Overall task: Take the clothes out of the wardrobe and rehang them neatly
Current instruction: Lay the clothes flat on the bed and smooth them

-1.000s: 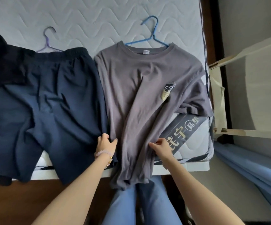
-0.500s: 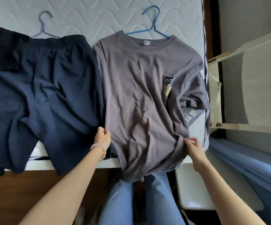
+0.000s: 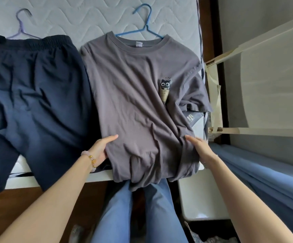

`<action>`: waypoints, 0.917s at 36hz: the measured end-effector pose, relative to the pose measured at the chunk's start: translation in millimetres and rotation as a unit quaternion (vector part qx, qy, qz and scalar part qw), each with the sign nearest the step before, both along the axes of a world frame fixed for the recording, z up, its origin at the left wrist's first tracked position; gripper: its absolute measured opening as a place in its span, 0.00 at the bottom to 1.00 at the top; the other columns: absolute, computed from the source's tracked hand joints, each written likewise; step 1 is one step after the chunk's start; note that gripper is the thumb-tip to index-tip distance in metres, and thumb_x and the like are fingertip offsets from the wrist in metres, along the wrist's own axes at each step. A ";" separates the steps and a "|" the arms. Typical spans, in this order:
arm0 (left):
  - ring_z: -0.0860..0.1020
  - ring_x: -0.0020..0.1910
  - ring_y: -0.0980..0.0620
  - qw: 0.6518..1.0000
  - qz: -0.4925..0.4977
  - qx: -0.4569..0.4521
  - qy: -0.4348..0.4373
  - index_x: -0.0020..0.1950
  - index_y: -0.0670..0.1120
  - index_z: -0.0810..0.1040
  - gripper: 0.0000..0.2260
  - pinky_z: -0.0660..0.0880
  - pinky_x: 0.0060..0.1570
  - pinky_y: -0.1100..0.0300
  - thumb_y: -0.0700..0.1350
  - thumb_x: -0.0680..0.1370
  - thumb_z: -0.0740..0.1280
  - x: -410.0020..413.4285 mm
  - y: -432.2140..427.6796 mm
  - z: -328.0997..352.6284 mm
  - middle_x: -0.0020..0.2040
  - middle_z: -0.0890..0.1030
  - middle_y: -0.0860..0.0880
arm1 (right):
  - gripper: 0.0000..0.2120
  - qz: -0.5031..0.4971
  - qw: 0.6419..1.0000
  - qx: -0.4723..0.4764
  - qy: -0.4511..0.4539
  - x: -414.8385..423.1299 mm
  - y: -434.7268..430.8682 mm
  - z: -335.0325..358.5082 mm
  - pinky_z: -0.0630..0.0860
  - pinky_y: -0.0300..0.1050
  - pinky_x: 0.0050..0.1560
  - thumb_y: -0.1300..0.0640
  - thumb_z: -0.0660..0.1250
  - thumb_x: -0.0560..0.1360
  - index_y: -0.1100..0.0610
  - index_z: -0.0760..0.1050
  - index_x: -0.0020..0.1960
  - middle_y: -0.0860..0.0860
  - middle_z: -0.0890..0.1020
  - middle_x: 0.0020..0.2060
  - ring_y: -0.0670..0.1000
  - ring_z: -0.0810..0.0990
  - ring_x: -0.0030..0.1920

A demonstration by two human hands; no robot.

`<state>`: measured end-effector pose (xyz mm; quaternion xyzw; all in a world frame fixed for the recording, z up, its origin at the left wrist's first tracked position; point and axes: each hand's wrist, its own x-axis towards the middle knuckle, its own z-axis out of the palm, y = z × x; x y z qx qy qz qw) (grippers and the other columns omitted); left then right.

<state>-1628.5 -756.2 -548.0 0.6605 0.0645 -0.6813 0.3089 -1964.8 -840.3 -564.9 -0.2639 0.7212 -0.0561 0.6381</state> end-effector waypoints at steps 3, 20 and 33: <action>0.81 0.49 0.48 0.999 0.008 -0.014 -0.042 0.50 0.41 0.80 0.06 0.74 0.53 0.57 0.38 0.75 0.67 2.1 1.9 6.0 0.51 0.82 0.42 | 0.13 -0.076 0.996 0.027 -0.046 2.7 1.9 1.3 0.73 0.49 0.62 0.48 0.70 0.72 0.57 0.81 0.50 0.55 0.84 0.51 0.54 0.81 0.54; 0.81 0.55 0.49 0.983 -0.163 -0.023 -0.077 0.59 0.49 0.76 0.27 0.75 0.59 0.50 0.54 0.62 0.77 51.4 97.9 44.2 0.55 0.83 0.49 | 0.20 -0.100 0.979 -0.089 0.154 -47.7 16.5 2.4 0.72 0.45 0.50 0.50 0.62 0.78 0.65 0.77 0.58 0.54 0.78 0.47 0.51 0.74 0.50; 0.76 0.58 0.49 0.937 -0.318 0.033 -0.139 0.62 0.44 0.72 0.17 0.70 0.59 0.58 0.41 0.75 0.69 26.5 140.2 20.0 0.59 0.78 0.46 | 0.09 0.123 0.987 0.077 0.070 -51.1 87.9 7.3 0.71 0.38 0.39 0.56 0.70 0.73 0.60 0.79 0.51 0.54 0.80 0.39 0.48 0.75 0.38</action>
